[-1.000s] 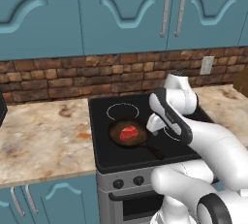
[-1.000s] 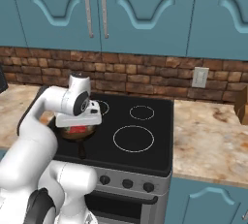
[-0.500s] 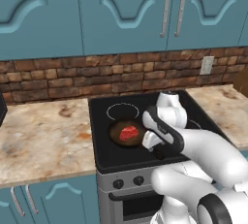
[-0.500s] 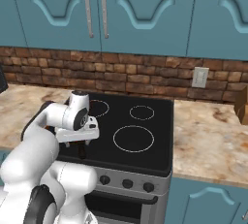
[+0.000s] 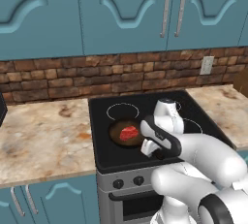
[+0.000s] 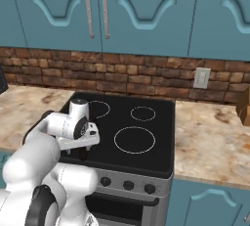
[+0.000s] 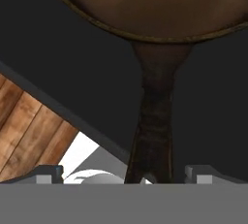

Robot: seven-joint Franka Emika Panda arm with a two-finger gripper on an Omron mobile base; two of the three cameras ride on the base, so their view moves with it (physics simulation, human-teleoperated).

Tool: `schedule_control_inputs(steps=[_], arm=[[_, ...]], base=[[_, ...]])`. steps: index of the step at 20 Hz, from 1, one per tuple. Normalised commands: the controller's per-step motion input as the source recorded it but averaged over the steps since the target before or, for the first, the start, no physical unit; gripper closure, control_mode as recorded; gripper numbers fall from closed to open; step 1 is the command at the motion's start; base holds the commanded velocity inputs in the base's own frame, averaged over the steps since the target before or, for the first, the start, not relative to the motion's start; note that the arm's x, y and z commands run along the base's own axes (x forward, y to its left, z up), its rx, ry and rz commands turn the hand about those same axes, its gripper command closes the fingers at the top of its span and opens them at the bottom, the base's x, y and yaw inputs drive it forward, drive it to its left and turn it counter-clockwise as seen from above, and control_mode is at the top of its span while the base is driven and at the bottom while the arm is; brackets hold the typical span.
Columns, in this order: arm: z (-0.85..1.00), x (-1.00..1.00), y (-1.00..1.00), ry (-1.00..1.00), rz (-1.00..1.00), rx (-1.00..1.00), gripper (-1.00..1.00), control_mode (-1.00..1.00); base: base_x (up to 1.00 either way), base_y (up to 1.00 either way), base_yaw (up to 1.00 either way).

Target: Pick up the pan with the steak in it and place it on the dining table. Then place the steak on the plate.

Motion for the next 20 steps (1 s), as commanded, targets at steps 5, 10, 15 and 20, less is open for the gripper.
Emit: schedule_control_inputs(steps=[5, 10, 15, 20], arm=[[-0.19, 0.21, 0.00, -0.06, 0.01, 0.00, -1.00, -1.00], [-0.24, 0.12, 0.00, -0.04, 0.01, -0.03, -1.00, -1.00], [-0.04, 0.00, 0.00, 0.00, 0.01, 0.00, -1.00, -1.00], [-0.19, 0.00, -0.03, 0.00, 0.00, 0.00, -1.00, -1.00]], base=[[0.00, 0.00, 0.00], [0.00, 0.00, 0.00], [0.00, 0.00, 0.00], [0.00, 0.00, 0.00]])
